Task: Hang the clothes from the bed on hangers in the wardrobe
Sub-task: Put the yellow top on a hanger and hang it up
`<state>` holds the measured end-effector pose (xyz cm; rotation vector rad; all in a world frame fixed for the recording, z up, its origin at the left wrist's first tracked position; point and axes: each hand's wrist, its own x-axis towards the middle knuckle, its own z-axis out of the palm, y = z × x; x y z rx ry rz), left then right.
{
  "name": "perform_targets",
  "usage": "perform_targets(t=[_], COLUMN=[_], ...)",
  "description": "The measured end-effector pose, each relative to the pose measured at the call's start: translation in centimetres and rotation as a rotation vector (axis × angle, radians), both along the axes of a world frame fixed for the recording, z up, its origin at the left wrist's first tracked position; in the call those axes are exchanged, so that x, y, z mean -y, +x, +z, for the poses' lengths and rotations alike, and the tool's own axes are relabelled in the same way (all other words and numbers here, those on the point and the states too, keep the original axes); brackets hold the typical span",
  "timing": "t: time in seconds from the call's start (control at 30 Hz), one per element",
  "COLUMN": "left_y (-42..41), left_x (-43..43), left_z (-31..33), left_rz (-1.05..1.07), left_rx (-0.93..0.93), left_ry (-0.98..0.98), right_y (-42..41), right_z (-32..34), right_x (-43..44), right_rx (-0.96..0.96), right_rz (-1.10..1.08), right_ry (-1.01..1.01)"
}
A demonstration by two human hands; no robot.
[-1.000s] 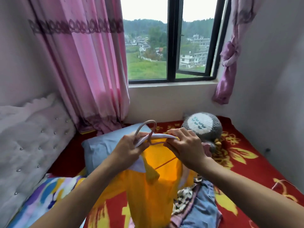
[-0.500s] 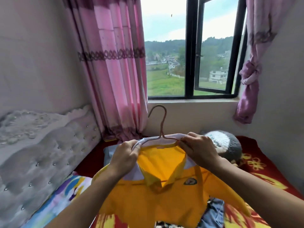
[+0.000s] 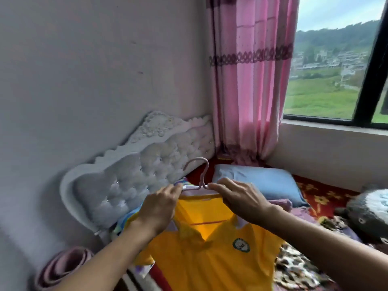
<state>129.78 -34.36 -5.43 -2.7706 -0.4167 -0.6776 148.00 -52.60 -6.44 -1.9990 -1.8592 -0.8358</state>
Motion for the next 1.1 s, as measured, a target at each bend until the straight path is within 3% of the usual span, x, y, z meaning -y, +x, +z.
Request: perform_targets(t=[0.27,0.47,0.63,0.8,0.97,1.1], left_y=[-19.7,-38.8,-55.0,-68.0,-75.4,-78.5], left_x=[-5.8,-8.6,-9.9,-11.8,-14.5,-18.1], left_z=[2.5,3.3,4.4,4.5,3.9,3.2], left_rz=[0.234,0.497,0.707,0.859,0.928,0.935], left_rx=[0.196,0.28,0.346,0.347,0.33,0.377], left_ry=[-0.35,-0.38,-0.422,-0.391,-0.385,-0.427], right_y=[-16.6,-32.0,-44.7,-55.2,-62.5,-68.0], right_z=[4.7,6.7,7.3,8.5,12.3,13.6], right_x=[-11.3,-18.3,-23.7,-30.5,-38.0,-44.0], right_rx=[-0.323,-0.561,-0.592,-0.595,-0.613,-0.804], right_rz=[0.424,0.678,0.682,0.503,0.336,0.342], right_ry=[-0.105,-0.169,-0.193,-0.277,-0.318,-0.421])
